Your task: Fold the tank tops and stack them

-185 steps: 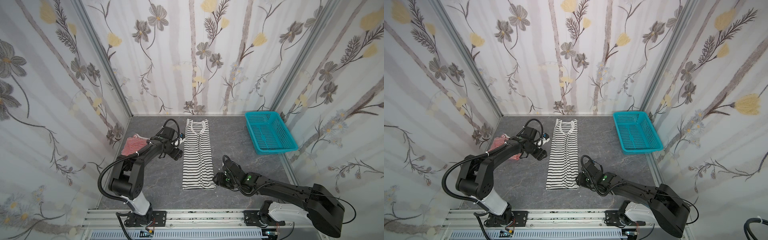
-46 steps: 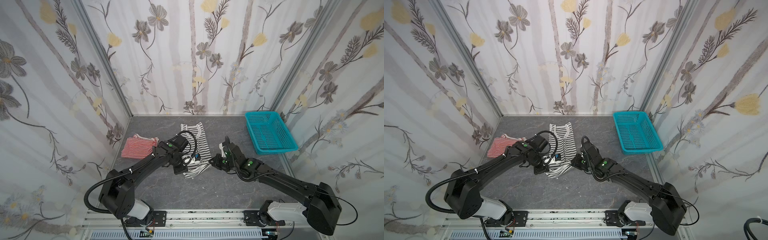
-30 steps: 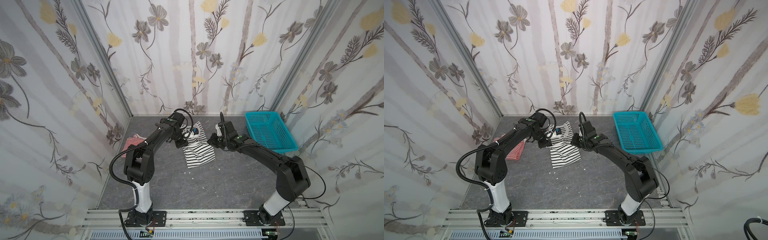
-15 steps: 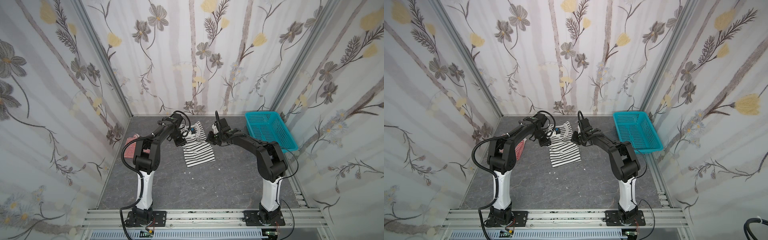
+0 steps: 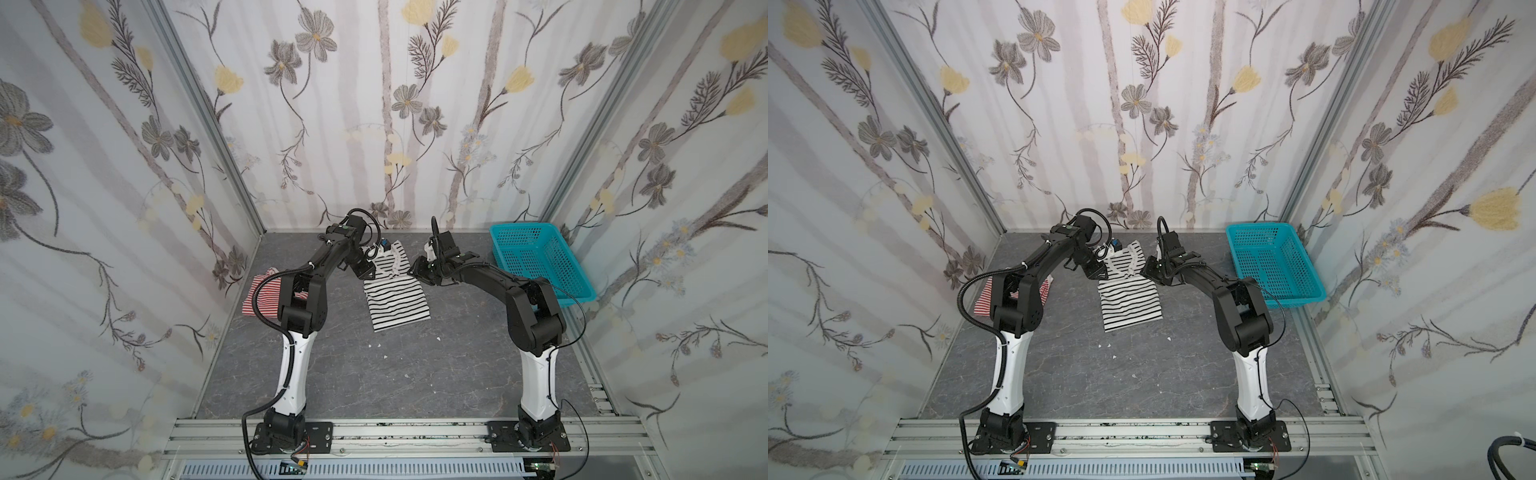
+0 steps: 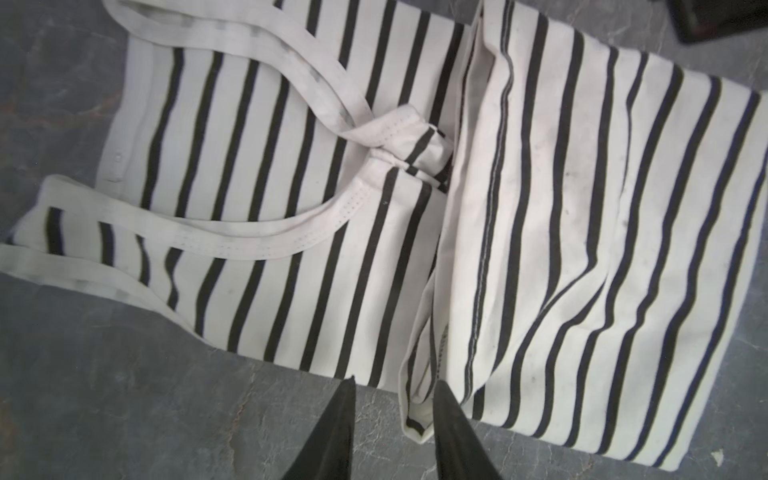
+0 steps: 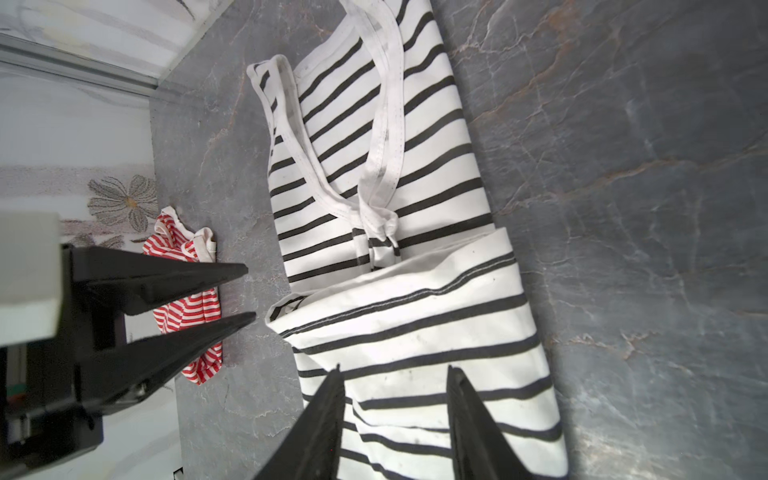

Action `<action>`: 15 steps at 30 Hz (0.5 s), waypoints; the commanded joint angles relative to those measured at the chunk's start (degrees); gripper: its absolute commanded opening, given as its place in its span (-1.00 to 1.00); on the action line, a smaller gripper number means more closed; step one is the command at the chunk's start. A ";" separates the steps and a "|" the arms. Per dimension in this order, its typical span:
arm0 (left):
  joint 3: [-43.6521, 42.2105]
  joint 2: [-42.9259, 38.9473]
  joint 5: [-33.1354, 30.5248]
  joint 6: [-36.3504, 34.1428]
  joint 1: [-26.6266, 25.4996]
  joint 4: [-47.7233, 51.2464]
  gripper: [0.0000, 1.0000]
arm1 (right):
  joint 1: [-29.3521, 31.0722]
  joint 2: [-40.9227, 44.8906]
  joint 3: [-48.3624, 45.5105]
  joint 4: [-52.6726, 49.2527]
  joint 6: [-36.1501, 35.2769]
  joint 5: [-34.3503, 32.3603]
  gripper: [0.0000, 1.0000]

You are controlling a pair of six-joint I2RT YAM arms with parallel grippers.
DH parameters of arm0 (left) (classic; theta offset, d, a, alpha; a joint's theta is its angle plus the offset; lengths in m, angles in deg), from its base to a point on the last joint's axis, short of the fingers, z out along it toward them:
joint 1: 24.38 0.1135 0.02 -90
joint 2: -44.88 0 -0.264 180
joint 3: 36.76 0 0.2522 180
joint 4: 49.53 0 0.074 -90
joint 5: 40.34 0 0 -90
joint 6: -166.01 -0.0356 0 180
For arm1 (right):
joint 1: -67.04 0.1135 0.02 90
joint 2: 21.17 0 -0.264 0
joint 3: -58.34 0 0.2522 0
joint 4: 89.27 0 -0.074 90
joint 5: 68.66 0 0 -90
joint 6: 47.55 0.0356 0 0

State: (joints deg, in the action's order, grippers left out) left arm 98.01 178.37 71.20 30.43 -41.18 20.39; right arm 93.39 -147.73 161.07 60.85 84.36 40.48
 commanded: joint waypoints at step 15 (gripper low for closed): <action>-16.33 -4.92 4.39 6.78 -1.72 -8.28 -0.44 | 2.46 -0.64 -8.03 9.17 2.10 0.26 -0.63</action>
State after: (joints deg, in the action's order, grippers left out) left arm 81.25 171.69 76.29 35.96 -43.02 15.12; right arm 95.86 -147.21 152.11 66.75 85.52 39.54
